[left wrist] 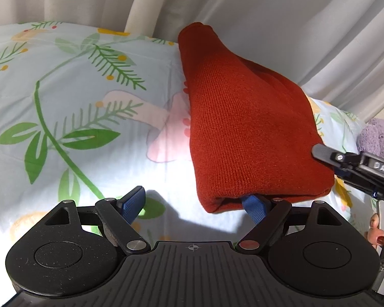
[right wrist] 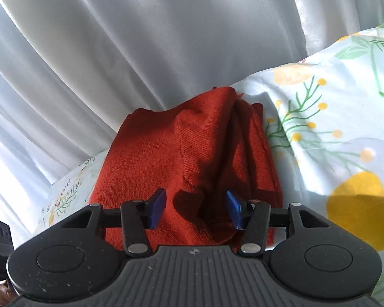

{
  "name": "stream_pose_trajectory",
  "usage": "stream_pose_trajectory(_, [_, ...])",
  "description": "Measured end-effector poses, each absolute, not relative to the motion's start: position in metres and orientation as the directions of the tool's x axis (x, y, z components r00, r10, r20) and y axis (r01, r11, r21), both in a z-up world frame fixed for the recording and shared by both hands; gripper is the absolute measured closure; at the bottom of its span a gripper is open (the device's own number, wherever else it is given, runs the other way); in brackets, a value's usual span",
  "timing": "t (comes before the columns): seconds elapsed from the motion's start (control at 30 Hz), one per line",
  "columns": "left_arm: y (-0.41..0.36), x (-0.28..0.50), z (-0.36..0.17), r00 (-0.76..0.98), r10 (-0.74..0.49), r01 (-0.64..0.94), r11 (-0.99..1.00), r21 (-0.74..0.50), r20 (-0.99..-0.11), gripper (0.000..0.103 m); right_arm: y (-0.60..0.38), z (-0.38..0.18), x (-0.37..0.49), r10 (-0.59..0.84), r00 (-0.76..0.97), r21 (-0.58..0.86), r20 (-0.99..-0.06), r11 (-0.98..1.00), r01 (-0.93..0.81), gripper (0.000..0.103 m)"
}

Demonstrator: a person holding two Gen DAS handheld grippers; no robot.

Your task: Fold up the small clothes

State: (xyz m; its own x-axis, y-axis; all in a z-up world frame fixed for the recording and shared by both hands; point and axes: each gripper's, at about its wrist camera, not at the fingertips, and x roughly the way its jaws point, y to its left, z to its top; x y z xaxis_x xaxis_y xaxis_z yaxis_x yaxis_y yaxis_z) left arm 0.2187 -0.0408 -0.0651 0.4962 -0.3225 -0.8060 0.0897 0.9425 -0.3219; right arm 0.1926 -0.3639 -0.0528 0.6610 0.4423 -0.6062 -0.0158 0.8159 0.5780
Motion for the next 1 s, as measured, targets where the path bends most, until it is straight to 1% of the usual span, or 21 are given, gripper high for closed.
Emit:
stream_pose_trajectory(0.03, [-0.041, 0.219, -0.065, 0.496, -0.325, 0.093, 0.942, -0.323, -0.805, 0.016, -0.359, -0.052, 0.194, 0.441, 0.656, 0.564, -0.613, 0.825, -0.027, 0.081])
stream_pose_trajectory(0.07, [-0.042, 0.220, -0.064, 0.492, -0.327, 0.097, 0.942, -0.322, -0.807, 0.016, -0.354, -0.052, 0.196, 0.439, 0.646, 0.545, -0.625, 0.838, -0.041, 0.089])
stream_pose_trajectory(0.13, [-0.039, 0.219, -0.060, 0.481, -0.342, 0.114, 0.937, -0.329, -0.807, 0.016, -0.350, -0.050, 0.194, 0.412, 0.647, 0.500, -0.642, 0.865, -0.054, 0.091])
stream_pose_trajectory(0.2, [-0.033, 0.218, -0.053, 0.477, -0.377, 0.132, 0.924, -0.359, -0.794, 0.016, -0.349, -0.041, 0.189, 0.327, 0.678, 0.396, -0.658, 0.916, -0.058, 0.092])
stream_pose_trajectory(0.27, [-0.026, 0.219, -0.049, 0.452, -0.425, 0.144, 0.902, -0.406, -0.784, 0.016, -0.358, -0.041, 0.190, 0.301, 0.682, 0.384, -0.667, 0.923, -0.031, 0.092])
stream_pose_trajectory(0.3, [-0.022, 0.220, -0.047, 0.445, -0.440, 0.141, 0.895, -0.423, -0.780, 0.016, -0.361, -0.047, 0.192, 0.288, 0.668, 0.378, -0.687, 0.926, -0.010, 0.092])
stream_pose_trajectory(0.33, [-0.019, 0.221, -0.044, 0.445, -0.447, 0.134, 0.890, -0.436, -0.776, 0.016, -0.361, -0.052, 0.194, 0.285, 0.654, 0.367, -0.701, 0.930, -0.011, 0.091])
stream_pose_trajectory(0.4, [-0.010, 0.222, -0.037, 0.464, -0.459, 0.115, 0.879, -0.463, -0.757, 0.016, -0.356, -0.053, 0.194, 0.278, 0.657, 0.321, -0.701, 0.945, -0.058, 0.091])
stream_pose_trajectory(0.43, [-0.005, 0.224, -0.034, 0.475, -0.468, 0.107, 0.871, -0.479, -0.745, 0.015, -0.355, -0.051, 0.196, 0.280, 0.649, 0.312, -0.707, 0.948, -0.068, 0.090])
stream_pose_trajectory(0.5, [0.002, 0.232, -0.031, 0.496, -0.480, 0.087, 0.857, -0.509, -0.723, 0.014, -0.358, -0.050, 0.200, 0.284, 0.636, 0.321, -0.718, 0.945, -0.060, 0.085])
stream_pose_trajectory(0.53, [0.004, 0.237, -0.029, 0.506, -0.485, 0.082, 0.850, -0.520, -0.713, 0.013, -0.362, -0.051, 0.202, 0.291, 0.629, 0.330, -0.721, 0.942, -0.057, 0.075])
stream_pose_trajectory(0.57, [0.004, 0.242, -0.028, 0.517, -0.493, 0.086, 0.843, -0.531, -0.699, 0.012, -0.368, -0.052, 0.204, 0.302, 0.623, 0.349, -0.722, 0.936, -0.049, 0.070])
stream_pose_trajectory(0.63, [0.002, 0.256, -0.030, 0.537, -0.513, 0.103, 0.828, -0.552, -0.670, 0.010, -0.384, -0.053, 0.206, 0.329, 0.619, 0.409, -0.713, 0.912, -0.015, 0.049])
stream_pose_trajectory(0.67, [-0.001, 0.264, -0.033, 0.539, -0.534, 0.112, 0.812, -0.573, -0.651, 0.010, -0.394, -0.055, 0.208, 0.346, 0.615, 0.447, -0.709, 0.895, 0.012, 0.045])
stream_pose_trajectory(0.73, [-0.008, 0.279, -0.042, 0.545, -0.560, 0.116, 0.788, -0.605, -0.624, 0.010, -0.412, -0.060, 0.214, 0.429, 0.600, 0.563, -0.676, 0.825, 0.044, 0.043])
stream_pose_trajectory(0.77, [-0.013, 0.288, -0.049, 0.540, -0.566, 0.113, 0.782, -0.613, -0.623, 0.012, -0.421, -0.067, 0.220, 0.471, 0.596, 0.624, -0.650, 0.778, 0.065, 0.040])
stream_pose_trajectory(0.83, [-0.020, 0.304, -0.063, 0.507, -0.577, 0.084, 0.772, -0.630, -0.640, 0.016, -0.435, -0.084, 0.233, 0.540, 0.581, 0.726, -0.609, 0.675, 0.133, 0.040])
stream_pose_trajectory(0.87, [-0.023, 0.309, -0.069, 0.493, -0.596, 0.072, 0.753, -0.654, -0.633, 0.020, -0.440, -0.093, 0.239, 0.570, 0.579, 0.765, -0.584, 0.624, 0.158, 0.040])
stream_pose_trajectory(0.9, [-0.024, 0.315, -0.075, 0.480, -0.613, 0.052, 0.734, -0.677, -0.628, 0.024, -0.444, -0.099, 0.244, 0.598, 0.580, 0.798, -0.553, 0.579, 0.164, 0.040])
stream_pose_trajectory(0.93, [-0.025, 0.318, -0.079, 0.475, -0.627, 0.036, 0.714, -0.699, -0.617, 0.025, -0.446, -0.103, 0.250, 0.620, 0.577, 0.819, -0.533, 0.548, 0.167, 0.040])
stream_pose_trajectory(1.0, [-0.028, 0.323, -0.083, 0.478, -0.625, 0.025, 0.712, -0.702, -0.617, 0.025, -0.443, -0.106, 0.260, 0.650, 0.561, 0.836, -0.512, 0.528, 0.151, 0.040])
